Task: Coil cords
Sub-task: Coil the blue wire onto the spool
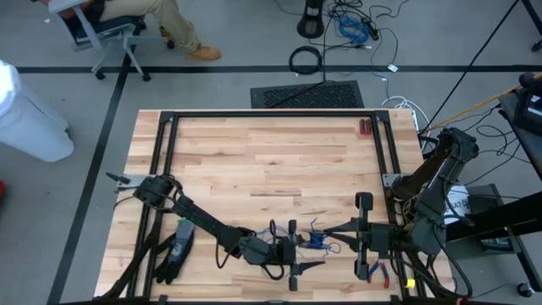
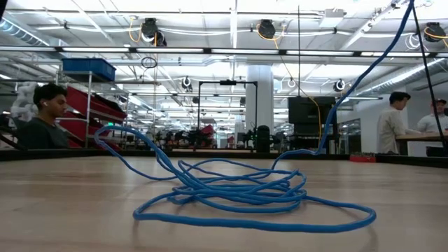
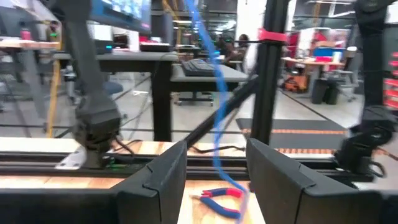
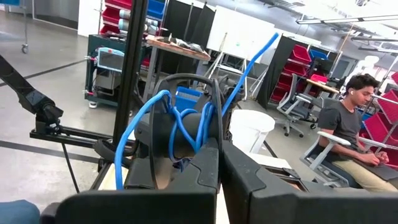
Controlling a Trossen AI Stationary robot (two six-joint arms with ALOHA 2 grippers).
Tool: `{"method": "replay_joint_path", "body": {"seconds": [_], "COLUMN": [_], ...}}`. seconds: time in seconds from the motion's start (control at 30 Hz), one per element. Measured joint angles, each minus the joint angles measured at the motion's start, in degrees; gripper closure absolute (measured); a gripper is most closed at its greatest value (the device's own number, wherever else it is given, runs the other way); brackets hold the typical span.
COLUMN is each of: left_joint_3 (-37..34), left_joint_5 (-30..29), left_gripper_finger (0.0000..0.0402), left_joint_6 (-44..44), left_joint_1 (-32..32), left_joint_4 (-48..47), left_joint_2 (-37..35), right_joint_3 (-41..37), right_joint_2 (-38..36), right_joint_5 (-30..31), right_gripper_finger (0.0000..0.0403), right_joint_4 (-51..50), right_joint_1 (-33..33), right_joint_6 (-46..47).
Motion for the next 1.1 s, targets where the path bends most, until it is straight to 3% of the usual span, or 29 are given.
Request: {"method": "replay_joint_path", "body": {"seconds": [0.1, 1.1], "left_joint_3": [0.0, 0.0], "left_joint_5": [2.7, 1.7], "left_gripper_finger": [0.023, 0.024], "left_joint_6": [0.0, -3.4], "left_joint_1": [0.0, 0.9], "left_joint_4": [0.0, -3.5], "left_joint_2": [0.0, -0.1], "right_joint_3": [0.0, 0.0], "right_joint_2": [0.0, 0.0], "right_joint_5": [0.0, 0.0], "right_gripper_finger": [0.0403, 0.0403], "right_joint_4": [0.0, 0.0], "right_joint_1": [0.0, 0.0], "right_joint_6": [0.0, 0.0]}}
